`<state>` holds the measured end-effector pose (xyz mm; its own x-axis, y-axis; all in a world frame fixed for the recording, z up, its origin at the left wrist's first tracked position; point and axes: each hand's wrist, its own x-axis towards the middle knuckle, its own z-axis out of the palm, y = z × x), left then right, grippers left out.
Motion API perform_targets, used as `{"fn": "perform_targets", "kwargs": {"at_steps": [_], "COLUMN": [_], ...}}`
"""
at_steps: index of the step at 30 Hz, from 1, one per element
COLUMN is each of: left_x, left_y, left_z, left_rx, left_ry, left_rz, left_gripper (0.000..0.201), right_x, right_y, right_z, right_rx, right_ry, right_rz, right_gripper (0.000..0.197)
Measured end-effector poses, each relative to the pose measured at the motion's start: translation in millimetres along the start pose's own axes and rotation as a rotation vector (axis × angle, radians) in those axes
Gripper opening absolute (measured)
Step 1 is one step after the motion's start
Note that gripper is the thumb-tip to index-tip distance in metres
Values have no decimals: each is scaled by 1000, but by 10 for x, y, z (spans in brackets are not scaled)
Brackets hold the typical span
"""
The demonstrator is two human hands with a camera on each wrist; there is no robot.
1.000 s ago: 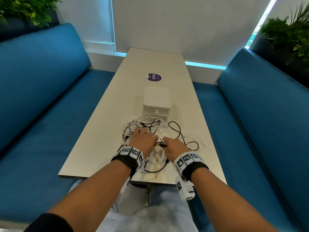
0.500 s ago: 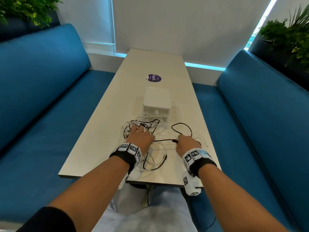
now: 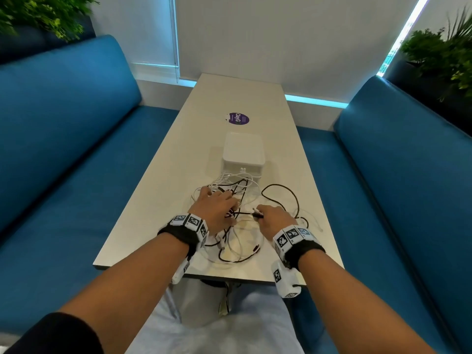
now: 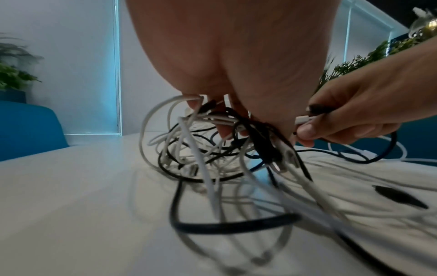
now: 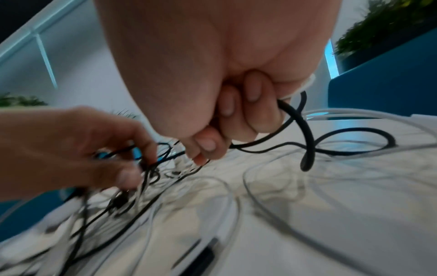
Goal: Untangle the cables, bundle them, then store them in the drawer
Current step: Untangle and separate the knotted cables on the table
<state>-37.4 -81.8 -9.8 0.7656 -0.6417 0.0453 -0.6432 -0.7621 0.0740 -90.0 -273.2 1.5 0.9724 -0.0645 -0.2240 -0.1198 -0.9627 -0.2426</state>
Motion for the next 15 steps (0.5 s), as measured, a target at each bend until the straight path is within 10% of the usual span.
{"fn": "perform_targets", "kwargs": {"at_steps": [15], "left_x": [-3], "left_y": [255], "left_z": [-17], "left_rx": [155], "left_ry": [-37], "left_rz": [-52], "left_gripper": [37], "right_x": [-106], "right_y": [118], "right_z": [-43], "right_rx": [34], "right_ry": [51], "right_rz": [33], "right_gripper": [19]}}
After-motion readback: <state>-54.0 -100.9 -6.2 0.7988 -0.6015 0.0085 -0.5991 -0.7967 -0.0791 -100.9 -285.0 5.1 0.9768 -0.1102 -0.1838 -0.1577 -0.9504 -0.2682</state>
